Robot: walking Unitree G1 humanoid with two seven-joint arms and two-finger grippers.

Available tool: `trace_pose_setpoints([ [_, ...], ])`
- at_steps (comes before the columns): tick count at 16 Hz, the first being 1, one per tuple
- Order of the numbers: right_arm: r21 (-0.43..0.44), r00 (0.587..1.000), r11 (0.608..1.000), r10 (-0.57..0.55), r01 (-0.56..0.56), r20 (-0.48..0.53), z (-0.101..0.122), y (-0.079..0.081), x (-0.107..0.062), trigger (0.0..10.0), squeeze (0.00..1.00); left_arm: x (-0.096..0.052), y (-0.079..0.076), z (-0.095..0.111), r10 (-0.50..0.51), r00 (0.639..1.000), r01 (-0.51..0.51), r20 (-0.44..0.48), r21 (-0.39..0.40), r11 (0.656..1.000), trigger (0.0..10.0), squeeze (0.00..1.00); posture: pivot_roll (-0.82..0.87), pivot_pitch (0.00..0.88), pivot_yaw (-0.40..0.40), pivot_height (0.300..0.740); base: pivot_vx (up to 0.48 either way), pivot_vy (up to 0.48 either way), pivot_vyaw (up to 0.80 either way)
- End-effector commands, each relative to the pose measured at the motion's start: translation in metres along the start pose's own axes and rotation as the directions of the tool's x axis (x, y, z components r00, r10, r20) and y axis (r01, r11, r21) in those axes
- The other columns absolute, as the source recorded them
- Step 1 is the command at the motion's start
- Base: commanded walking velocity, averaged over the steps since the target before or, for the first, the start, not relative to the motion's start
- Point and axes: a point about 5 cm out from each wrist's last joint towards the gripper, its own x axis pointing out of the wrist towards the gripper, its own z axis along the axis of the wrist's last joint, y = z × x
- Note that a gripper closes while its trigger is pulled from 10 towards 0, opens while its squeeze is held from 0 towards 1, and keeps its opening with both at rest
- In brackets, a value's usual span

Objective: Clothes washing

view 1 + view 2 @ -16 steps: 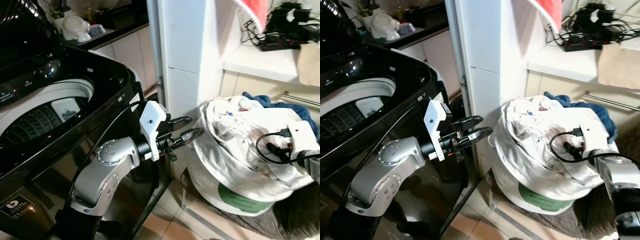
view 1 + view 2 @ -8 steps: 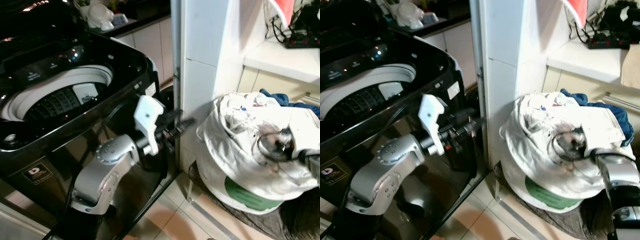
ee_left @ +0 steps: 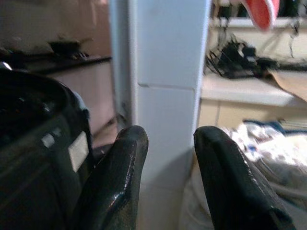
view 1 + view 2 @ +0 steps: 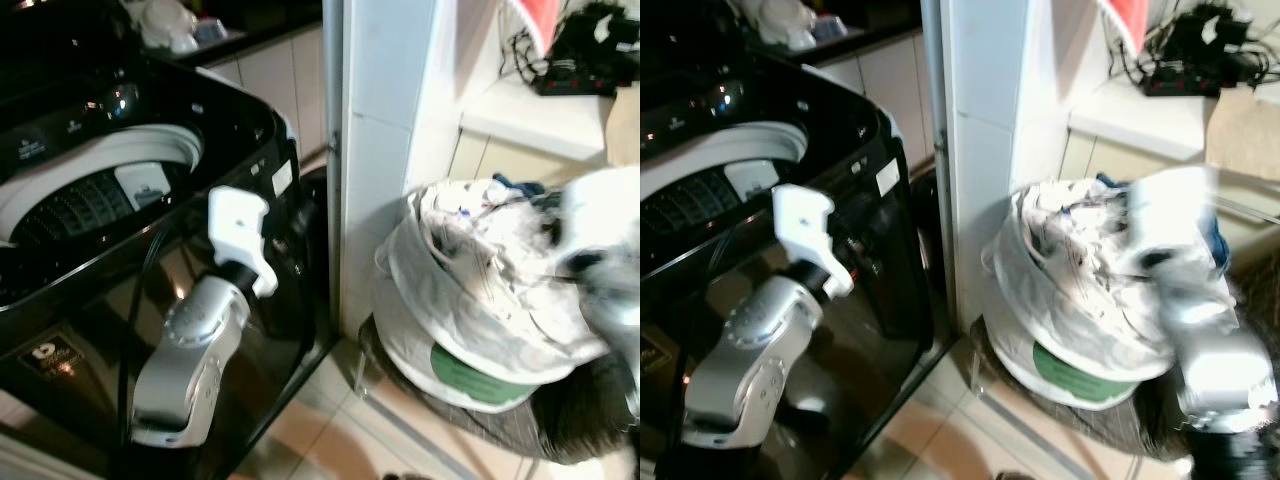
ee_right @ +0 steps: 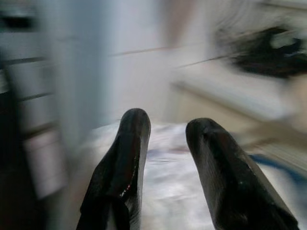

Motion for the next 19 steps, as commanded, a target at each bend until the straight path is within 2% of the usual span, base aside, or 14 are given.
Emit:
trace_pose_setpoints([
  [1,0.022,0.997,0.997,0.073,-0.074,0.004,0.004,0.016,-0.004,10.0,0.0,-0.001,0.005,0.003,0.031,0.999,-0.031,0.018,0.027,0.999,10.0,0.0,-0.1,0.003,0.058,0.74,0.289,0.0,0.0],
  [3,0.015,0.994,0.994,0.107,-0.106,-0.019,0.001,0.027,-0.007,10.0,0.0,-0.008,0.008,-0.004,0.068,0.998,-0.067,-0.018,0.049,0.997,10.0,0.0,-0.1,0.0,0.051,0.74,0.3,0.0,0.0],
  [4,0.0,0.995,0.995,0.098,-0.098,-0.03,-0.001,0.026,-0.007,10.0,0.0,-0.009,0.009,-0.005,0.076,0.997,-0.075,-0.019,0.047,0.996,10.0,0.0,-0.1,0.004,0.043,0.74,0.307,0.0,0.0],
  [6,0.022,0.995,0.996,0.085,-0.084,-0.044,0.001,0.025,-0.006,10.0,0.0,-0.011,0.01,-0.003,0.103,0.995,-0.102,-0.014,0.031,0.994,10.0,0.0,-0.1,0.004,0.036,0.74,0.311,0.0,0.0],
  [10,-0.028,0.992,0.993,0.113,-0.114,-0.062,0.002,0.024,-0.004,10.0,0.0,-0.011,0.012,-0.003,0.106,0.994,-0.105,-0.017,0.045,0.993,10.0,0.0,-0.09,0.002,0.036,0.74,0.331,0.0,-0.43],
  [16,-0.048,0.984,0.985,0.159,-0.163,-0.074,0.001,0.034,-0.008,10.0,0.0,-0.01,0.017,-0.003,0.12,0.992,-0.119,-0.024,0.047,0.992,10.0,0.0,-0.09,0.001,0.043,0.74,0.331,0.0,0.0],
  [19,-0.075,0.982,0.983,0.164,-0.171,-0.09,0.001,0.029,-0.006,10.0,0.0,-0.009,0.018,-0.004,0.117,0.992,-0.115,-0.039,0.045,0.992,10.0,0.0,-0.09,0.003,0.048,0.74,0.0,0.0,0.0],
])
